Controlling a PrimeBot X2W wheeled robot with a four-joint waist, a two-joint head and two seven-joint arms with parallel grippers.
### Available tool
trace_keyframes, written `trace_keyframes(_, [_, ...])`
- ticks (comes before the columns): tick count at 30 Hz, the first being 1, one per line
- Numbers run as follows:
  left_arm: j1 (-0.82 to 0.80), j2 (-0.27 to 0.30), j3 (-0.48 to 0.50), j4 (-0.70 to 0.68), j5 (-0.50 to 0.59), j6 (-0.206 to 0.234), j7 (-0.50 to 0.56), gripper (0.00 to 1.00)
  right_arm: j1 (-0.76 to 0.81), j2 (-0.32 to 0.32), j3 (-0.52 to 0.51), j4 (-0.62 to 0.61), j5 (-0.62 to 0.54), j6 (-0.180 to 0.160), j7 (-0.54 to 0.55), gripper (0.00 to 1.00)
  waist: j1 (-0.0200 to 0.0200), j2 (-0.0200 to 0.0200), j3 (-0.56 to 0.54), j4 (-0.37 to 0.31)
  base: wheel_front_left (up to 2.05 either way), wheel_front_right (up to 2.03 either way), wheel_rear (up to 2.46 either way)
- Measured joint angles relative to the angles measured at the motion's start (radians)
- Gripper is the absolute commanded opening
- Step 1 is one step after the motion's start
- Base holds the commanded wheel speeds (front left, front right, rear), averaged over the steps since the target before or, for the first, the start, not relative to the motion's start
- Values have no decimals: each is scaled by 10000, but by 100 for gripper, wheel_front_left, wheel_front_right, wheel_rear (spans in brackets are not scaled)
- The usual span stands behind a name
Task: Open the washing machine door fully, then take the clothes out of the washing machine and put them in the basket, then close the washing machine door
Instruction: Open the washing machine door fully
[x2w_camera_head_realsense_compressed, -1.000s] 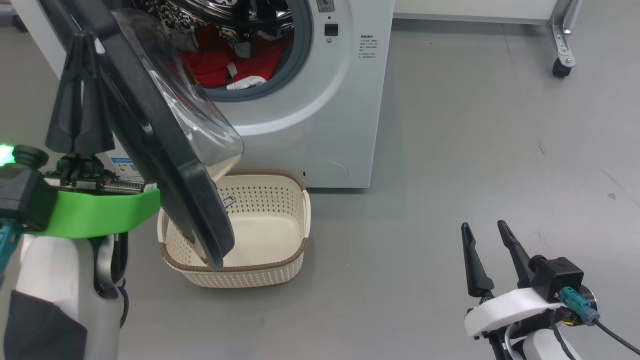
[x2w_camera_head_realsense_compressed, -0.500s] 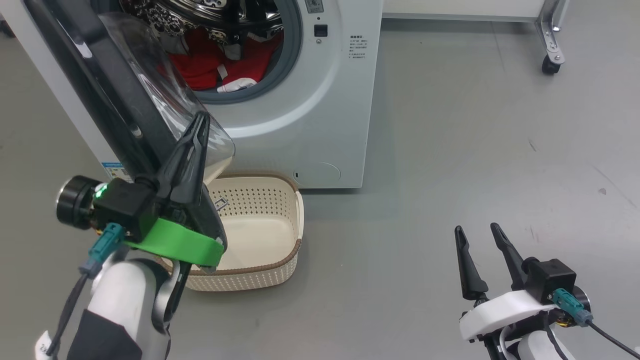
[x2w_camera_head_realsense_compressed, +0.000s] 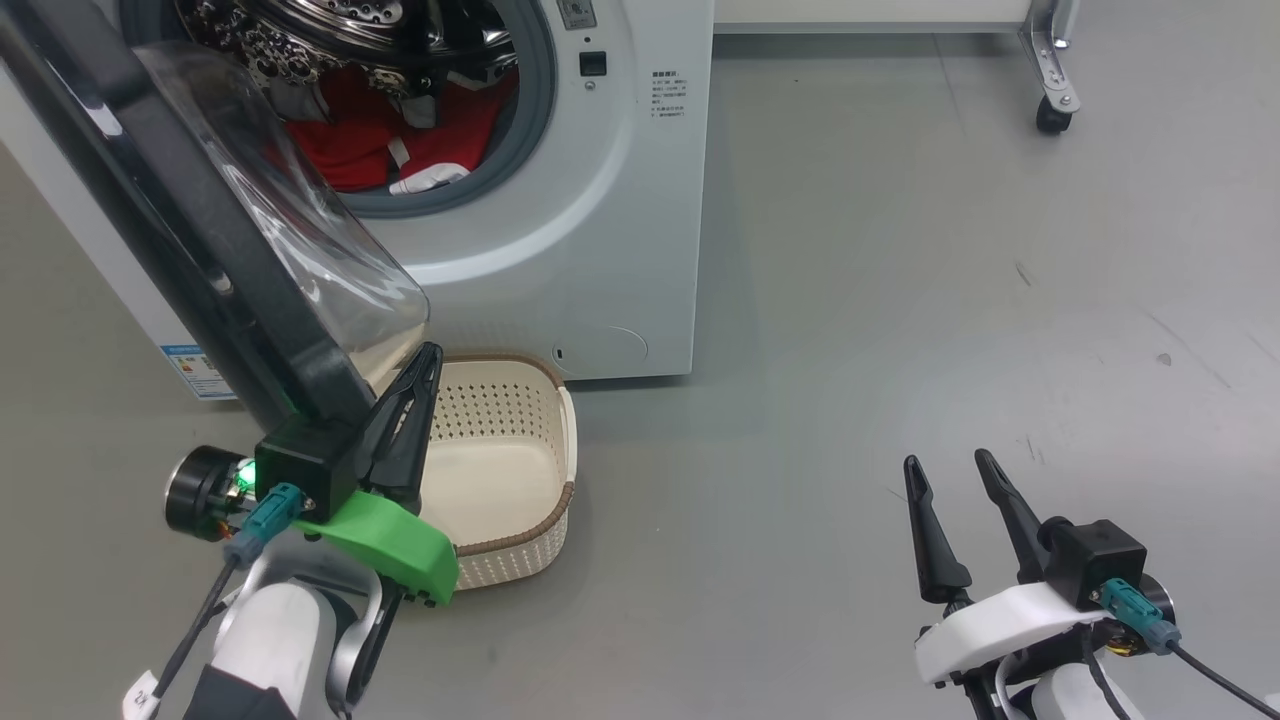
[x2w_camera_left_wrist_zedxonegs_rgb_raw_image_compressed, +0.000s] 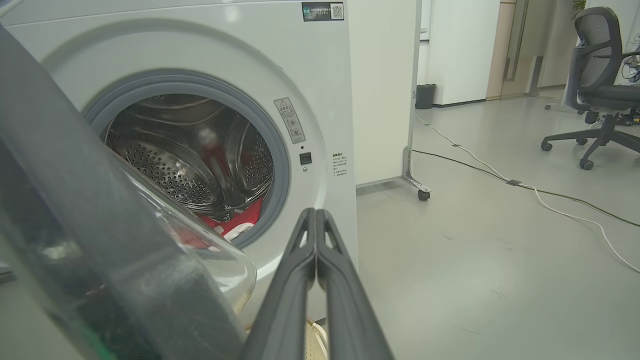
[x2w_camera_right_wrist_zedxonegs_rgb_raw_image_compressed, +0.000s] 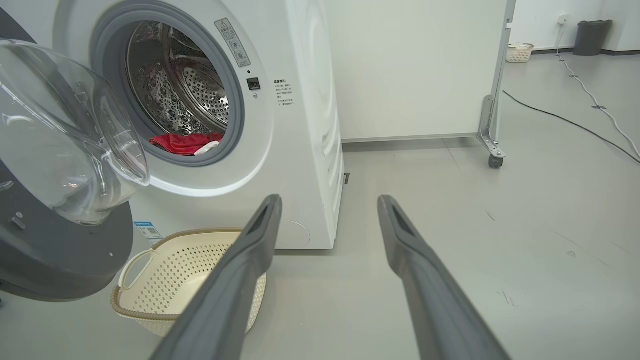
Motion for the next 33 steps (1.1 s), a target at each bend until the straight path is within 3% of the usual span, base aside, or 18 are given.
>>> trace_keyframes(21, [61, -27, 380, 1411, -165, 493, 347, 0, -3, 153, -366, -6, -31, 52, 0, 100, 0, 0, 329, -294, 0, 0, 0])
trace_keyframes(33, [49, -82, 366, 1705, -194, 527, 174, 0, -3, 205, -483, 33, -90, 111, 0, 100, 0, 0, 311, -186, 0, 0, 0])
